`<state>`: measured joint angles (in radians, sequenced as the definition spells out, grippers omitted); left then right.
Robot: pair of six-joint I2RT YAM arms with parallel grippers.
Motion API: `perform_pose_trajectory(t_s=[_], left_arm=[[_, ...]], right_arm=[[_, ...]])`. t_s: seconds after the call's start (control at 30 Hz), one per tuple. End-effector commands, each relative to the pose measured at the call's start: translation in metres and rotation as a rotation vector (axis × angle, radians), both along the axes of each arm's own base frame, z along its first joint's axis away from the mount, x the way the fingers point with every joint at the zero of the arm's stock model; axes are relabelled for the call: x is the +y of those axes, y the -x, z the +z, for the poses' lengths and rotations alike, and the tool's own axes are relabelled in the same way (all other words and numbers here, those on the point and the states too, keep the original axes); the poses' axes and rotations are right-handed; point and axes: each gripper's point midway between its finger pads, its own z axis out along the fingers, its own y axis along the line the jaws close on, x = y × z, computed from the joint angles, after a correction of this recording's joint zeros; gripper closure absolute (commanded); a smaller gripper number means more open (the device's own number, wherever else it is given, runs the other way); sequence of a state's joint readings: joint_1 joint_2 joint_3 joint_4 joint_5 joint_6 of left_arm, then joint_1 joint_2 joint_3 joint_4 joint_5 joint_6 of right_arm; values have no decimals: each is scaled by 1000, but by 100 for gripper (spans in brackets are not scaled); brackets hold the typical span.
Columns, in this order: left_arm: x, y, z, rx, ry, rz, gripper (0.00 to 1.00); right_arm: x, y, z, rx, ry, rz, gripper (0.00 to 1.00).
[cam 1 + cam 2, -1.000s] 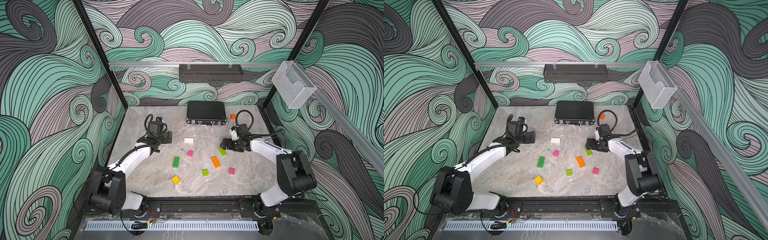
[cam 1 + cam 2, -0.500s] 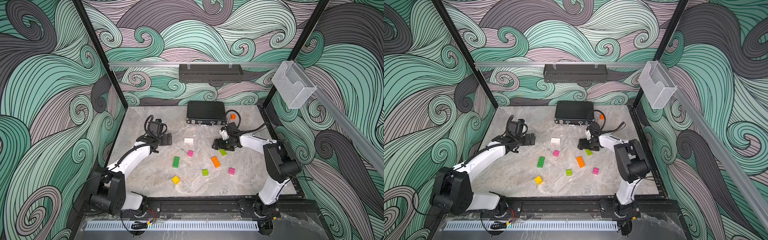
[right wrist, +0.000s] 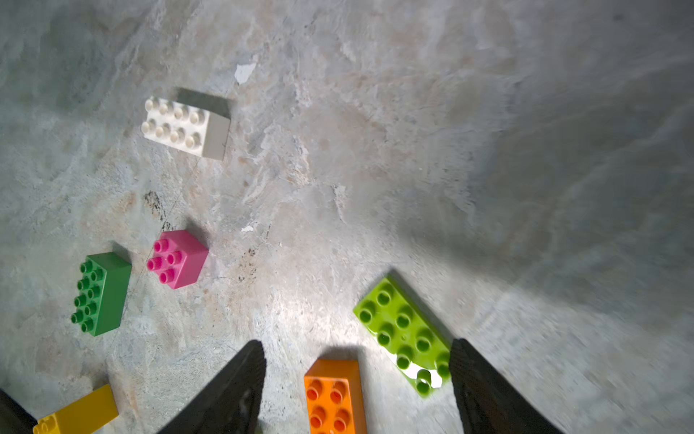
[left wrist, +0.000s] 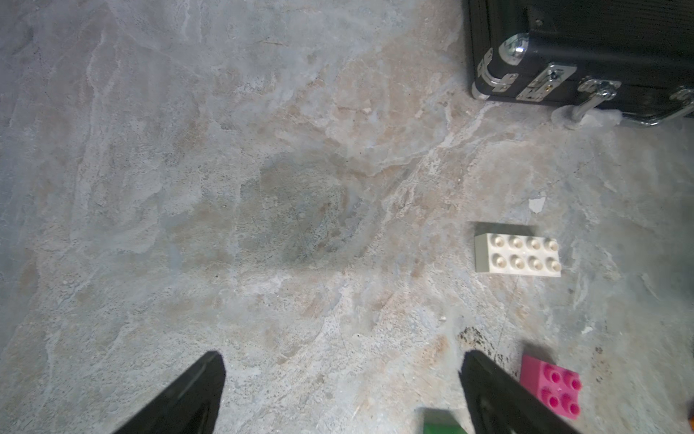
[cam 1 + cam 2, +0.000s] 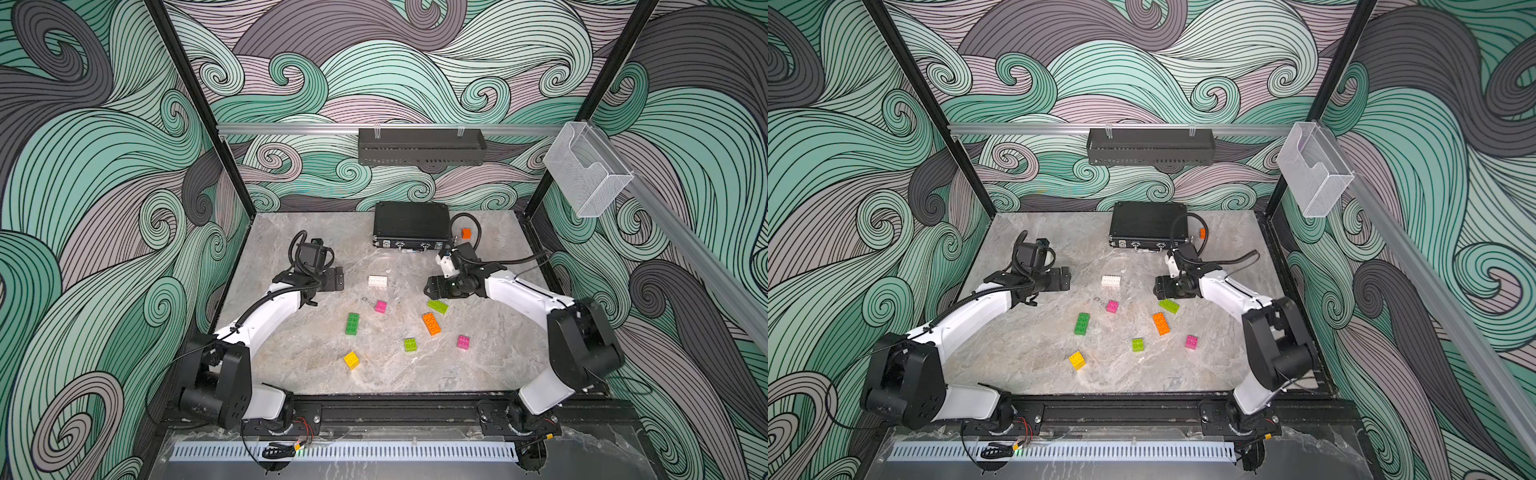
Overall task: Assemble a carrot with lego
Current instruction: Adjust the lego brick at the center of the board.
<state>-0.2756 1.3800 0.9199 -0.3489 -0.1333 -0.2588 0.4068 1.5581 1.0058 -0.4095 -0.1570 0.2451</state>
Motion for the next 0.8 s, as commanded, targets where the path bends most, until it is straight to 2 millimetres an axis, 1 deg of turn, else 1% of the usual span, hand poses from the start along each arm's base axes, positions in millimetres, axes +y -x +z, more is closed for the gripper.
perform_pose_trajectory(t_s=[0.0,0.1,0.2,0.37,0.43,0.53,0.77], left_arm=[[-4,0,1,19,21,1,1],[-5,-1,2,17,26,-1,1],[-5,-1,1,20,25,-1,1],[-5,-1,2,15,25,-2,1],[-5,-1,2,15,25,-1,1],[-5,-2,2,15,26,0,1],[-2,-1,4,10,13,5,1]], right_arm=[[-32,24,-25,75,156,-65,27],[-35,41,-39,134,171,-69,29],[-39,54,-47,151,204,-83,28],[-40,66,-61,176,212,-103,21],[-41,65,-64,175,230,-110,20],[-47,60,-70,178,278,-132,18],[-55,40,-80,168,368,-175,18]])
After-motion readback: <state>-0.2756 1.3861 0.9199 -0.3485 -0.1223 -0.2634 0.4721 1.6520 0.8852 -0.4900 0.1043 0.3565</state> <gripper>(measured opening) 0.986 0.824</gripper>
